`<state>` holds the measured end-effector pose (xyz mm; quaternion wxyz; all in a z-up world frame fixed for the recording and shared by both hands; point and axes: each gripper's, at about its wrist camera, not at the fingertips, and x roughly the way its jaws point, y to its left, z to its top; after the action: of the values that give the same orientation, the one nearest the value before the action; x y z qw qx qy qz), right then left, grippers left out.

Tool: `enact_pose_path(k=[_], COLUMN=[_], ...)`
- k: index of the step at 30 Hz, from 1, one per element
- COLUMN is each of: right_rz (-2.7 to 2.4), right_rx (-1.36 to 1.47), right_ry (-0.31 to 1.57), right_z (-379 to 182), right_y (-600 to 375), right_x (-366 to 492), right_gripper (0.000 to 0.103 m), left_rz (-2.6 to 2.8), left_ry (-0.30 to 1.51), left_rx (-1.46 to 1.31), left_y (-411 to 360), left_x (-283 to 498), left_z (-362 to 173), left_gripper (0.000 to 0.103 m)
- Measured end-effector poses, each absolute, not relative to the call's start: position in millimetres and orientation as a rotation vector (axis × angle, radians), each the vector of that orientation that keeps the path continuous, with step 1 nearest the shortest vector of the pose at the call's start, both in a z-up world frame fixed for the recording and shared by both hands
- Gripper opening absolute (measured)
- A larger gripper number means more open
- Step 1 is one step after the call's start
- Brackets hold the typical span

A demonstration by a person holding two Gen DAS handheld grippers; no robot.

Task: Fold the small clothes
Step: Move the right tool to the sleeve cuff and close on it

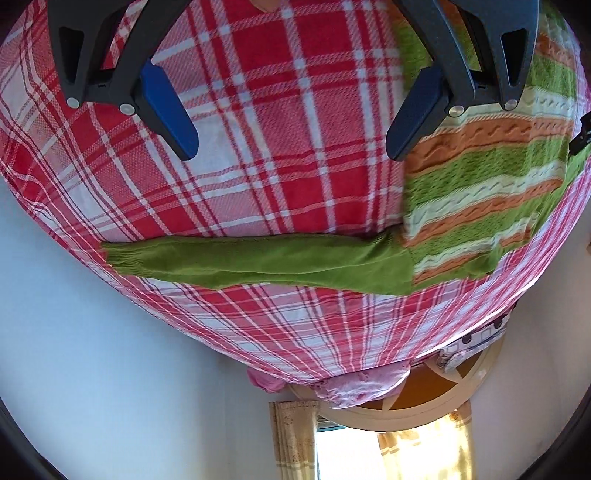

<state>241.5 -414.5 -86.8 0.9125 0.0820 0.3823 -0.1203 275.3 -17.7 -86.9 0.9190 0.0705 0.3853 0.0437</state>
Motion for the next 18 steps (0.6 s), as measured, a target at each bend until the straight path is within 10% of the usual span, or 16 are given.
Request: enact_pose_path(k=[18], right_rz=[-0.430], right_rx=[0.653], right_ry=[0.747], right_z=[-103.7], right_y=[-586.2], right_x=[259.5], right_gripper=[0.070], left_rz=[0.157], left_ry=[0.805], left_rx=[0.074], left_y=[-2.5], left_x=[337.0], left_z=[-111.9], left_gripper=[0.103])
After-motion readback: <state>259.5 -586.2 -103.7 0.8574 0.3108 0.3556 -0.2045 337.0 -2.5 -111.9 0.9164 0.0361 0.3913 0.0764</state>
